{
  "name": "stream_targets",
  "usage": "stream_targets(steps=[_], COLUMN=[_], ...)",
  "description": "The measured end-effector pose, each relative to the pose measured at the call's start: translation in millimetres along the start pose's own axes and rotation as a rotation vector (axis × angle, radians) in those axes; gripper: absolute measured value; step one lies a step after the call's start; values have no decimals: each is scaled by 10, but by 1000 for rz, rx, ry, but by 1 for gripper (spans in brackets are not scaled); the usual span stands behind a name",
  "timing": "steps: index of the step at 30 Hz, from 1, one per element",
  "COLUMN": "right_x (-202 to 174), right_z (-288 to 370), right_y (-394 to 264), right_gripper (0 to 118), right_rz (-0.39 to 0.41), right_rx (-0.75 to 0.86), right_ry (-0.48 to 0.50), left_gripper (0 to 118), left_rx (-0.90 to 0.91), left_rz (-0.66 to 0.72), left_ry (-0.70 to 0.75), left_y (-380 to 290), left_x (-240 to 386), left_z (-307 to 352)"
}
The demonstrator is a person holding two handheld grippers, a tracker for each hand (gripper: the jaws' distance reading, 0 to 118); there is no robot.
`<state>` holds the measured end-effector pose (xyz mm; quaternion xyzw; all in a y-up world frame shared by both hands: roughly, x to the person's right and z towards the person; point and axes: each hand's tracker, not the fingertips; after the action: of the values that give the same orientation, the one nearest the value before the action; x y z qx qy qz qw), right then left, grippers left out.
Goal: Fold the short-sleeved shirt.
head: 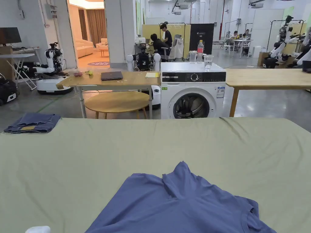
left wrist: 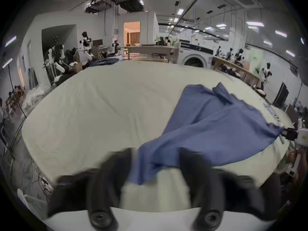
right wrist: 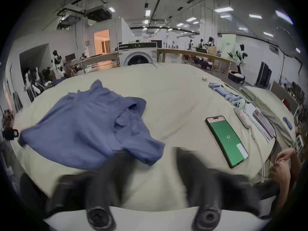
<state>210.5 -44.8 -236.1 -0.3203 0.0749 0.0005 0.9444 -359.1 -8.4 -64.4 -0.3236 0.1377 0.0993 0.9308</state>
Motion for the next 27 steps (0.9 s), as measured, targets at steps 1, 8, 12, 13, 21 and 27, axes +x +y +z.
stream_targets(steps=[1,8,12,13,21,27], right_x=[-109,-1414,-1762,-1843,-1912,-2023], right_z=[83,770,928,943,835,538], right_y=[124,965,1031,1033,956,800], right_gripper=[113,111,0,0,0,0], right_rz=[-8,131,106,105,168,179], right_rx=[42,366,422,438,401,331], right_ry=[45,198,217,182,200,208], left_gripper=[105,107,1,0,0,0], left_rx=[63,348,358,338,276,84], left_rz=[-42,-163,-165,-156,-72,-1], left_ry=[13,-9,-28,-81,52,68], left_y=[125,842,858,867,575,187], left_x=[135,1041,1174,1149,347,-374], left_z=[92,476,522,539,441,27])
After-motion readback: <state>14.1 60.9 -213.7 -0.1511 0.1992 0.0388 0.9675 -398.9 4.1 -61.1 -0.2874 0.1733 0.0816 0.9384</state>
